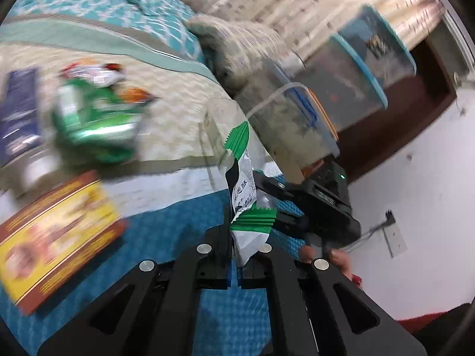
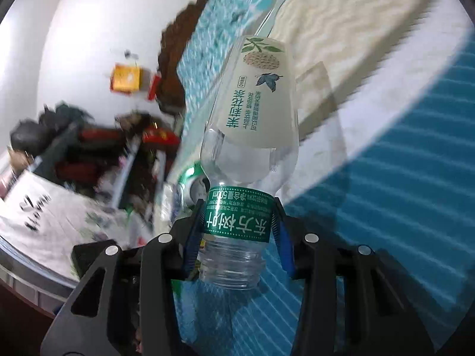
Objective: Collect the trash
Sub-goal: 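Carry packet and bottle over the beige bin and open both tools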
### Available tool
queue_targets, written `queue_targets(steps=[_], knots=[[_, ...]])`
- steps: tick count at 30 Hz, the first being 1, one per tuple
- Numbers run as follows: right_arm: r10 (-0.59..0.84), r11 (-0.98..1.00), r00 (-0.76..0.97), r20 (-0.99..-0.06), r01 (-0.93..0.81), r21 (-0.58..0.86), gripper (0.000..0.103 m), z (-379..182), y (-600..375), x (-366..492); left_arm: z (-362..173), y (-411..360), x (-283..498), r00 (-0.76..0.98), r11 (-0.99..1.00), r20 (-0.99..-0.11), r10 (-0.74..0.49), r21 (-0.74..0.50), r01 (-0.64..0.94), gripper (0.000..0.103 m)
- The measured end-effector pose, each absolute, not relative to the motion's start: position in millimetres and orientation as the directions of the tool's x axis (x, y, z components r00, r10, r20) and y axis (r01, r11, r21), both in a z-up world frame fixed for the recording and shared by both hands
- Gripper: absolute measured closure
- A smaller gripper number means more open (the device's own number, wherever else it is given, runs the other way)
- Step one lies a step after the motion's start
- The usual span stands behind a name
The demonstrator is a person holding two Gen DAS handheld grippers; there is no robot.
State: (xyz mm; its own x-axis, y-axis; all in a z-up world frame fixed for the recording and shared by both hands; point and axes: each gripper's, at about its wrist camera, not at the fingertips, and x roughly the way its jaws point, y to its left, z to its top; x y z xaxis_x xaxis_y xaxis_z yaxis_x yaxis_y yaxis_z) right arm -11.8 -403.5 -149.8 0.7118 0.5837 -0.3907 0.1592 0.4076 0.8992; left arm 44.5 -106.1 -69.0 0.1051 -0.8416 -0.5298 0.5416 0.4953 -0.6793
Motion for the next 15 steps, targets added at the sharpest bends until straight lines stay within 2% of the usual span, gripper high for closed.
queue_targets(steps=[5,8,15], knots=[[0.482,0.333,0.814,-0.324,0.172,0.927,0.057,-152,-469,-72,-63,-200,50,-0.008,0.445,-0.569,-0.822,-0.652,0.614,0.101],[0.37,0.301,0.878,-0.303,0.196,0.933,0.057,-149,-514,-108,-57,-265,50,-0.076,0.399,-0.589,-0.804,-0.631,0.665,0.101],[0.176,0.181,0.936,-0.305,0.273,0.945,0.057,-161,-605,-168,-52,-426,45,-0.179,0.325,-0.651,-0.737,-0.575,0.751,0.101]])
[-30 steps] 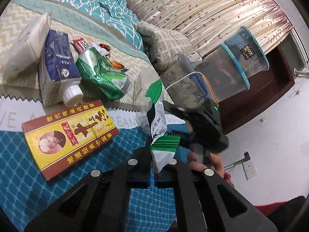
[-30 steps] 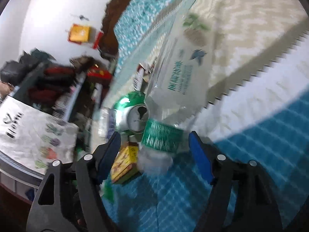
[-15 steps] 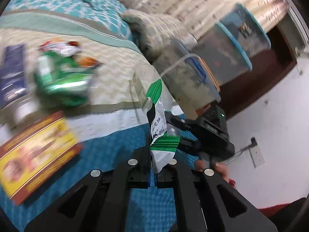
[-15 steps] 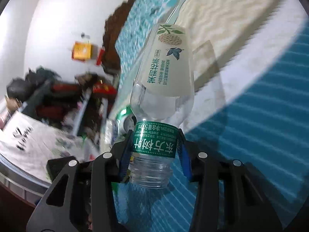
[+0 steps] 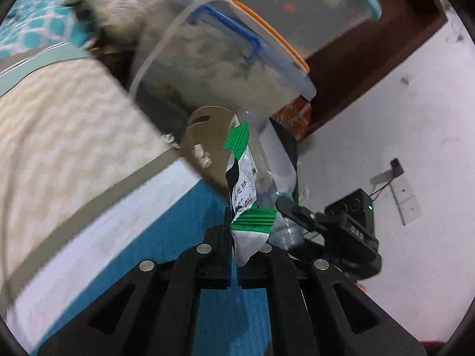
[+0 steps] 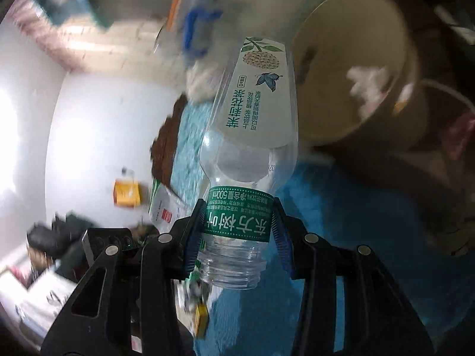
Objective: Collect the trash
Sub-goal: 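Carry packet and bottle over the beige bin and open both tools, then move both tools back toward the trash on the bed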
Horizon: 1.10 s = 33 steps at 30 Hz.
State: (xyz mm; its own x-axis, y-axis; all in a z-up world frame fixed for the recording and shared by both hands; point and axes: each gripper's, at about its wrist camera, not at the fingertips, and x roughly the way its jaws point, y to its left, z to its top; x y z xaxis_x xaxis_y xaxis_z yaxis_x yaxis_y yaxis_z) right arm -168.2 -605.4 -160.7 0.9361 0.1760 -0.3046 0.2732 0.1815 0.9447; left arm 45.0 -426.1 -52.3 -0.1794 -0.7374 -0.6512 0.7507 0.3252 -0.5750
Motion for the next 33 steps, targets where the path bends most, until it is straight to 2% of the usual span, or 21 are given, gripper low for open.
queue_targets(steps=[4,5,6,7,8,10,16,20,24,29,33], knots=[[0.153,0.138,0.928,-0.34,0.32,0.937,0.056,-173,-641,-174,-58,-504,46,-0.174,0.332,-0.703,-0.69,-0.52,0.787,0.101],[0.159,0.138,0.923,-0.351,0.331,0.933,0.052,-176,-646,-171,-60,-518,47,-0.168,0.338,-0.717,-0.676,-0.506,0.794,0.097],[0.171,0.138,0.914,-0.368,0.348,0.928,0.046,-179,-651,-166,-64,-533,47,-0.162,0.347,-0.735,-0.658,-0.487,0.801,0.076],[0.179,0.138,0.905,-0.385,0.364,0.921,0.026,-180,-659,-163,-69,-552,47,-0.146,0.368,-0.766,-0.627,-0.455,0.811,0.059],[0.17,0.136,0.901,-0.398,0.379,0.916,0.021,-180,-661,-161,-73,-565,47,-0.1,0.398,-0.79,-0.605,-0.408,0.821,0.039],[0.124,0.161,0.909,-0.398,0.377,0.912,0.021,-174,-661,-166,-74,-577,46,-0.054,0.41,-0.798,-0.6,-0.365,0.836,0.041],[0.021,0.326,0.918,-0.396,0.368,0.871,0.023,-136,-618,-176,-61,-536,43,-0.06,0.371,-0.749,-0.66,-0.394,0.841,0.041],[0.067,0.397,0.915,-0.398,0.341,0.852,0.025,-129,-578,-161,-53,-478,37,-0.039,0.356,-0.708,-0.705,-0.4,0.845,0.039],[0.129,0.456,0.901,-0.414,0.317,0.832,0.028,-127,-534,-135,-46,-385,26,0.059,0.398,-0.686,-0.726,-0.348,0.849,0.039],[0.237,0.538,0.875,-0.422,0.244,0.807,0.031,-119,-481,-97,-48,-269,18,0.232,0.532,-0.688,-0.687,-0.259,0.806,0.039],[0.341,0.594,0.829,-0.443,0.176,0.785,0.036,-113,-428,-62,-62,-180,23,0.339,0.661,-0.696,-0.633,-0.258,0.705,0.039]])
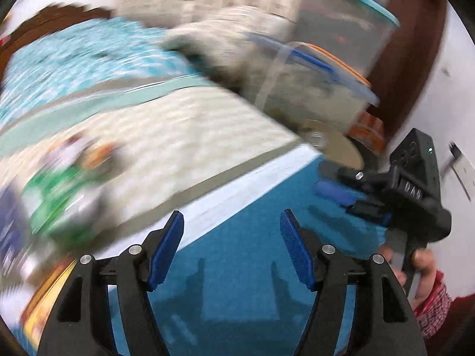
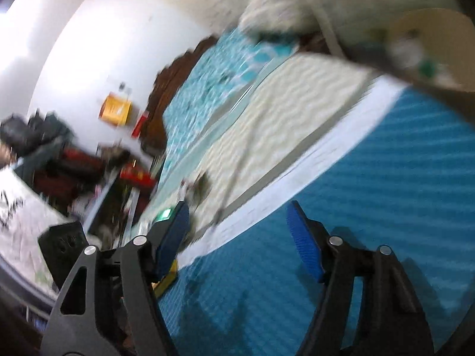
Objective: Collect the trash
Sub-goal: 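Move both tools back toward the trash on the bed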
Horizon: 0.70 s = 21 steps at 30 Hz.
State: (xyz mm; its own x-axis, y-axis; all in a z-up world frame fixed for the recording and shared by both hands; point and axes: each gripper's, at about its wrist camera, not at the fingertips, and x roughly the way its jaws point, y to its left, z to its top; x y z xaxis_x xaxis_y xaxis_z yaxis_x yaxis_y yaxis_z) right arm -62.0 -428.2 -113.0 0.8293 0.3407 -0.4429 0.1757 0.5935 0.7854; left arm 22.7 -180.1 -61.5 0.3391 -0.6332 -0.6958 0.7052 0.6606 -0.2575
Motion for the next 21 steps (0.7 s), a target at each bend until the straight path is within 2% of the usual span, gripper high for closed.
queue_targets(steps=[5,12,15,18,19,20,21], knots=[[0.46,0.627,0.75,-0.475,0.104,0.772,0.051,-114,-376,-15,-74,-72,30,0.431,0.78,-0.699,-0.57,-0.296,0.551,0.039],[0.491,0.777,0.654,-0.576,-0.03,0.629,0.051,-88,-316,95,-75,5,38,0.5,0.81,-0.65,-0.572,-0.353,0.468,0.041],[0.444,0.817,0.615,-0.652,0.021,0.576,0.045,-98,-307,151,-71,15,44,0.51,0.801,-0.624,-0.592,-0.388,0.455,0.041],[0.485,0.771,0.561,-0.672,0.089,0.631,0.044,-119,-310,186,-63,24,49,0.509,0.788,-0.605,-0.612,-0.41,0.459,0.041],[0.502,0.757,0.547,-0.67,0.096,0.646,0.055,-125,-309,196,-57,26,56,0.508,0.785,-0.603,-0.615,-0.41,0.464,0.041],[0.514,0.756,0.535,-0.671,0.088,0.649,0.087,-130,-307,201,-52,22,62,0.505,0.784,-0.604,-0.616,-0.408,0.468,0.041],[0.51,0.766,0.521,-0.684,0.087,0.637,0.086,-132,-305,203,-45,20,73,0.499,0.783,-0.61,-0.616,-0.402,0.475,0.041]])
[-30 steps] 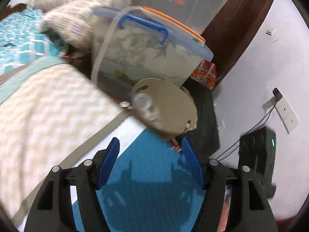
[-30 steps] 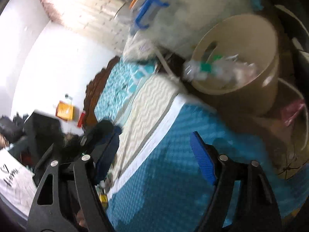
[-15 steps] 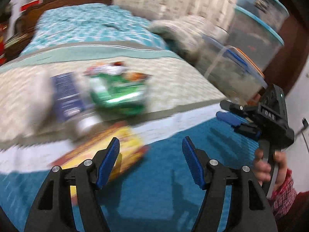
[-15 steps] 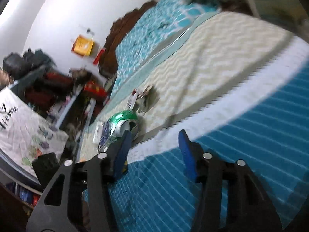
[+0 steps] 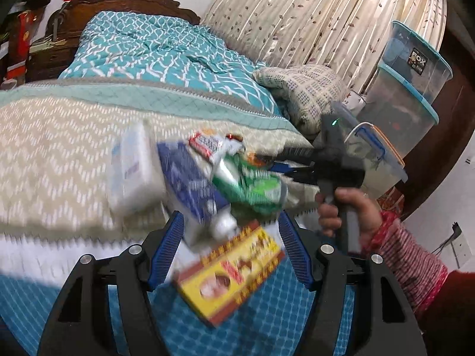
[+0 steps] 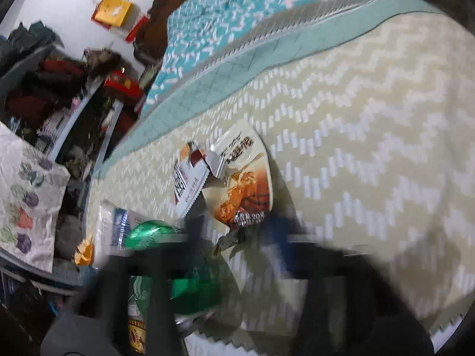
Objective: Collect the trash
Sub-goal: 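Move both tools back toward the trash on the bed, then grasp a white snack wrapper with right tool while left tool grasps a foil packet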
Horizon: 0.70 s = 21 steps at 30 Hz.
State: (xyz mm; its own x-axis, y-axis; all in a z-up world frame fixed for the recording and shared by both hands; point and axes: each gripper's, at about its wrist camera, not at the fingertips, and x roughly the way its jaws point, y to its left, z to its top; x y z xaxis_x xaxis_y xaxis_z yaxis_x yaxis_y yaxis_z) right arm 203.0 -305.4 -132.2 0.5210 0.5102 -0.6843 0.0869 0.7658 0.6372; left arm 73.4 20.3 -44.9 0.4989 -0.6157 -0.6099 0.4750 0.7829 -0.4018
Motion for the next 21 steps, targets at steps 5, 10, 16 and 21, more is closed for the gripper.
queue_targets(steps=[5,10,16,21], knots=[[0.378,0.755,0.685,-0.623,0.162,0.636,0.087,-119,-347,169,-10,-6,143,0.498,0.825,-0.685,-0.531,-0.285,0.487,0.039],[0.357,0.675,0.73,-0.582,0.229,0.702,0.087,-141,-388,145,-7,-66,225,0.408,0.817,-0.784,-0.468,-0.208,0.538,0.036],[0.349,0.622,0.771,-0.532,0.234,0.747,0.087,-144,-403,134,-51,-131,291,0.238,0.834,-0.912,-0.333,-0.167,0.526,0.026],[0.349,0.667,0.767,-0.539,0.2,0.717,0.087,-139,-391,137,-99,-173,311,0.093,0.844,-0.99,-0.106,-0.04,0.536,0.023]])
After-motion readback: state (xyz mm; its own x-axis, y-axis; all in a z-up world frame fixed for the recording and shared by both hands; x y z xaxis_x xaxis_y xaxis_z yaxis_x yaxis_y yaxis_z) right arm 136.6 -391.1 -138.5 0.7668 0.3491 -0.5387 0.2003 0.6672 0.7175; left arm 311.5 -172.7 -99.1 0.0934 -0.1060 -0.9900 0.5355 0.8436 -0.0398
